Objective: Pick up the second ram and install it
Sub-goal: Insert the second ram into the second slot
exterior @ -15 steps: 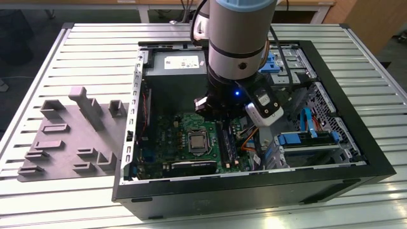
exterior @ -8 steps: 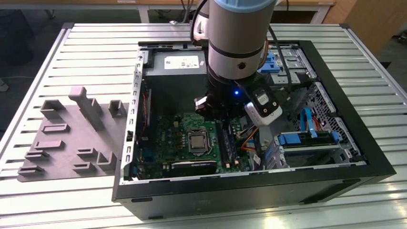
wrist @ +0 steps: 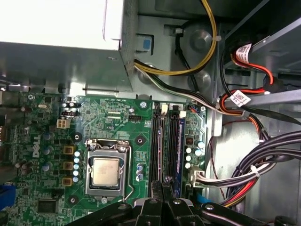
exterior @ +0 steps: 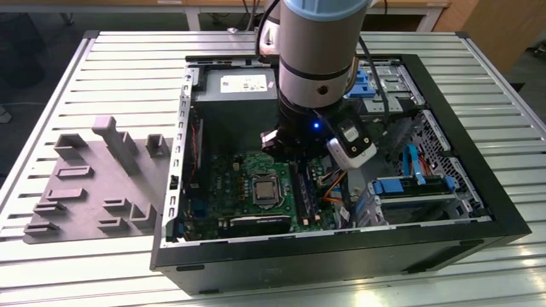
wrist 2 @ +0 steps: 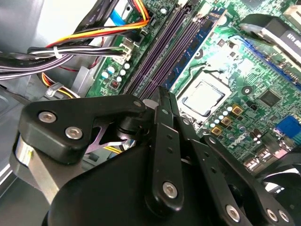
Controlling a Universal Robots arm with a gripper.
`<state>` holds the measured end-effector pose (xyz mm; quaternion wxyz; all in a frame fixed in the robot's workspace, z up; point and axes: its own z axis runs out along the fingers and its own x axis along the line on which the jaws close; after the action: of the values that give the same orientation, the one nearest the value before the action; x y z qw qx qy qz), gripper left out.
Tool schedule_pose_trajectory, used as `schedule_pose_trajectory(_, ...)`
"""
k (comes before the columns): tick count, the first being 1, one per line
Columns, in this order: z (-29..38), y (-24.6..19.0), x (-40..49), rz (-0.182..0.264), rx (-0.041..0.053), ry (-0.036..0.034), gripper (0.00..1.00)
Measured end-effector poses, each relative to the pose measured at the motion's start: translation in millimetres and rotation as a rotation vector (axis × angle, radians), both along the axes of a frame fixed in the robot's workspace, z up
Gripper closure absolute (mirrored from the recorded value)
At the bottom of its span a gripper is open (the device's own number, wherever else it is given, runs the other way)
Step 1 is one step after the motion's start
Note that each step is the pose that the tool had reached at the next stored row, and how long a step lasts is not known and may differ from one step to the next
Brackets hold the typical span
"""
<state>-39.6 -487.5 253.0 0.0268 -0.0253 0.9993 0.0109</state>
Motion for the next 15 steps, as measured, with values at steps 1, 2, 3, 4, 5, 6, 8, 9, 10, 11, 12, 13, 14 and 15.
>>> schedule_pose_trajectory(1, -0.7, 0.0, 0.0, 0.0, -0.0001, 0.0, 0.89)
schedule_pose_trajectory(2, -1.6, 0.1, -0.1, 0.0, -0.0001, 0.0, 0.89)
schedule_pose_trajectory(3, -2.6, 0.2, 0.0, 0.0, -0.0002, 0.0001, 0.89)
schedule_pose_trajectory(4, -3.5, 0.3, -0.1, 0.0, -0.0001, 0.0, 0.89)
schedule_pose_trajectory(5, -4.0, 0.5, -0.1, -0.001, -0.0003, 0.0001, 0.89)
schedule_pose_trajectory(6, -4.3, 0.8, -0.1, -0.001, -0.0004, 0.0001, 0.89)
schedule_pose_trajectory(8, -5.0, 1.5, -0.1, -0.001, -0.0002, 0.0, 0.89)
schedule_pose_trajectory(9, -5.3, 1.8, 0.0, -0.001, -0.0001, 0.0, 0.89)
schedule_pose_trajectory(10, -5.7, 2.1, 0.1, -0.001, 0.0, 0.0, 0.89)
schedule_pose_trajectory(11, -5.9, 2.2, 0.2, -0.001, -0.0001, 0.0, 0.89)
schedule_pose_trajectory(12, -6.1, 2.3, 0.6, -0.001, -0.0001, 0.0, 0.89)
schedule_pose_trajectory(13, -6.4, 2.4, 0.9, -0.001, -0.0002, 0.0001, 0.89)
schedule_pose_trajectory(14, -6.8, 2.4, 1.2, -0.001, -0.0003, 0.0001, 0.89)
schedule_pose_trajectory(15, -7.3, 2.4, 1.5, -0.001, -0.0002, 0.0001, 0.89)
